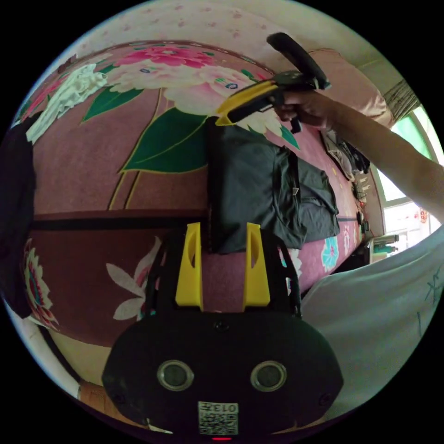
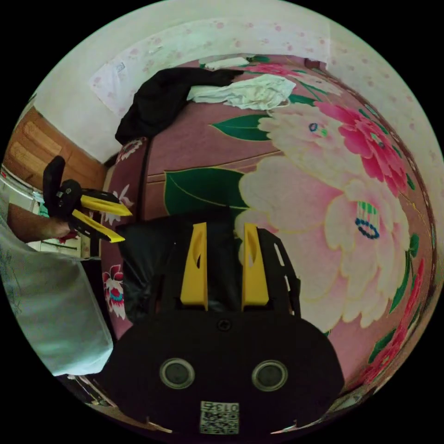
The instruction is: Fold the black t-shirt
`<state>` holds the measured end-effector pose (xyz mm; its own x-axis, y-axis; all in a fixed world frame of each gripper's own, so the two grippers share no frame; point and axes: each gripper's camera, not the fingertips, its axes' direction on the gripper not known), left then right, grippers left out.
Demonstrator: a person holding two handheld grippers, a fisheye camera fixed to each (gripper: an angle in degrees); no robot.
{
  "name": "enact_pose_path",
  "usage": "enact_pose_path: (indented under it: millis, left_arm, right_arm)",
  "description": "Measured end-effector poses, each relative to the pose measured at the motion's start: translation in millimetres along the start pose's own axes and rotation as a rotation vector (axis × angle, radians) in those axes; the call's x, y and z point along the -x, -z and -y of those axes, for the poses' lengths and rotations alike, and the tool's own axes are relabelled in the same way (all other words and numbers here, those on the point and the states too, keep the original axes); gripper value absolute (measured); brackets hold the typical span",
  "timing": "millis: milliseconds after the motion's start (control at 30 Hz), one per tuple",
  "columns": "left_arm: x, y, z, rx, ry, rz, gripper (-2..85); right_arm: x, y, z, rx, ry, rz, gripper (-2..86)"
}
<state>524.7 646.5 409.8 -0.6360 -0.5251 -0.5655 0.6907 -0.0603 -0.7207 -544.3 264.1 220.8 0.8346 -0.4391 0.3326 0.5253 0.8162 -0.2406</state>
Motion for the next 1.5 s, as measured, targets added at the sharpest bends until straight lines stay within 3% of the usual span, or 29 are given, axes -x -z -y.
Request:
enact_pose_path:
  millis: [100, 233, 333, 433, 567, 700, 900, 1233, 1500]
  left_arm:
    - [-1.7, -8.4, 6.2, 0.02, 0.008, 0.03, 8.9]
    - [-17.2, -19.8, 16.5, 0.066, -0.009, 0.09, 2.8]
    - [-32.0, -27.7, 24.6, 0.096, 0.014, 0.126, 1.5]
    - [-37.3, -20.7, 26.4, 0.05, 0.071, -0.04, 1.0]
    - [-75.1, 3.0, 23.9, -0.017, 0.019, -0.053, 0.8]
    - [-151.4, 21.4, 26.6, -0.116, -0.054, -0.118, 0.8]
    - [-301.5, -18.9, 42.2, -0.138, -0.304, 0.002, 0.9]
    - [-460.3, -200.1, 82.3, 0.124, -0.602, 0.147, 1.3]
    - [-503.7, -251.0, 100.6, 0.165, -0.658, 0.248, 2.6]
  right_arm:
    - [-14.2, -30.5, 18.8, 0.154, 0.026, 0.028, 9.5]
    - [-5.6, -39.4, 14.4, 0.2, 0.154, -0.021, 4.6]
    - [-0.3, -44.5, 2.4, 0.191, 0.184, -0.118, 3.5]
    - [-10.9, -33.7, -19.2, 0.135, 0.196, -0.115, 3.1]
    - [-22.4, 5.2, -63.8, 0.021, 0.249, -0.072, 2.9]
    - [-26.6, 57.6, -149.4, -0.155, 0.306, -0.082, 2.8]
    - [-33.4, 99.2, -304.8, -0.3, 0.284, -0.166, 2.7]
    - [-81.8, 1.9, -537.2, -0.184, -0.017, -0.226, 2.7]
    - [-102.0, -36.1, -636.4, -0.22, -0.136, -0.226, 3.3]
